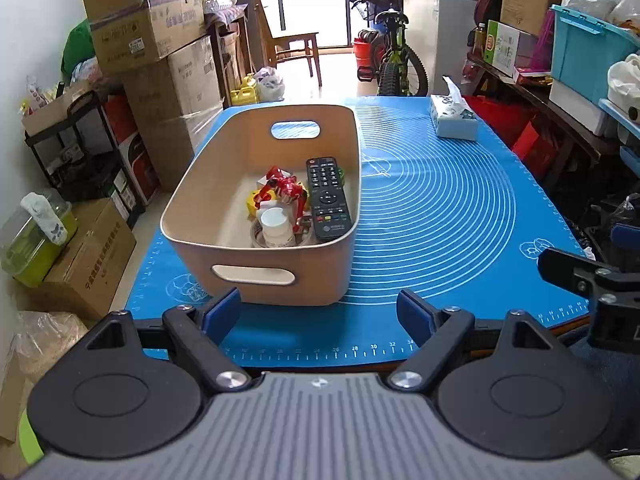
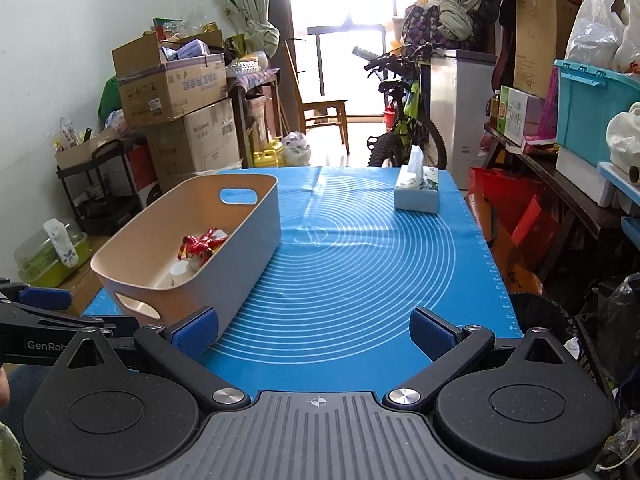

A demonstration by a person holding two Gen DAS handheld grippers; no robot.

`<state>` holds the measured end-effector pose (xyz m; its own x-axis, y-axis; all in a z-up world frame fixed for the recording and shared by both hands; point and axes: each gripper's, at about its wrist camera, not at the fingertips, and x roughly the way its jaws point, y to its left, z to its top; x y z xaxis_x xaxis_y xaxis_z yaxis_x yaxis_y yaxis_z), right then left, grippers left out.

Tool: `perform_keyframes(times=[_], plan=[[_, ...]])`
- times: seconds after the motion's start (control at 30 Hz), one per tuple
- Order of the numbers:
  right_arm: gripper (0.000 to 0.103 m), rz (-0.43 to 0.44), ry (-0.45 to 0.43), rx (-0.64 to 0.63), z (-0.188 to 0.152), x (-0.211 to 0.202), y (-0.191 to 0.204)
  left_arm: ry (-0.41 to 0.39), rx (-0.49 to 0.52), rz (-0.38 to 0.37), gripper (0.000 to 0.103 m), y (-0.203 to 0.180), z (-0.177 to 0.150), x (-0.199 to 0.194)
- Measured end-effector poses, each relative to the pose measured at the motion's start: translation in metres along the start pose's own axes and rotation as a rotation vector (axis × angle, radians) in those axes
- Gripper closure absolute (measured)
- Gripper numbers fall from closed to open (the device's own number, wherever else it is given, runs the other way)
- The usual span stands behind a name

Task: Organize rigid objects

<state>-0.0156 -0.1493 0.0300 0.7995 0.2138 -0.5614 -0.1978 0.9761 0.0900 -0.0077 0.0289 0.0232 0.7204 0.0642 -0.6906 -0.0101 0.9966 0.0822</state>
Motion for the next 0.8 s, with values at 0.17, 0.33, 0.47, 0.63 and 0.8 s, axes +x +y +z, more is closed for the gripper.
perform_keyframes(times=[0.17, 0.33, 0.47, 0.63, 0.8], plan=[[0.002, 0.008, 0.01, 0.041, -0.009, 0.002, -0.004, -0.011, -0.003, -0.008, 0.018, -0.005, -0.009, 0.001], [0.002, -0.014, 0.017, 0.059, -0.021, 0.003, -0.005, -0.004, -0.007, -0.009, 0.018, -0.007, -0.017, 0.006], [0.002, -0.015, 0.014, 0.042, -0.027, 0.003, -0.002, -0.012, 0.0, -0.016, 0.018, -0.009, -0.019, 0.007], [0.002, -0.013, 0.018, 0.012, -0.03, 0.004, 0.003, -0.014, 0.006, -0.024, 0.018, -0.011, -0.022, 0.007], [0.002, -0.016, 0.007, -0.022, -0.031, 0.002, 0.009, -0.019, 0.005, -0.024, 0.018, -0.012, -0.023, 0.007]])
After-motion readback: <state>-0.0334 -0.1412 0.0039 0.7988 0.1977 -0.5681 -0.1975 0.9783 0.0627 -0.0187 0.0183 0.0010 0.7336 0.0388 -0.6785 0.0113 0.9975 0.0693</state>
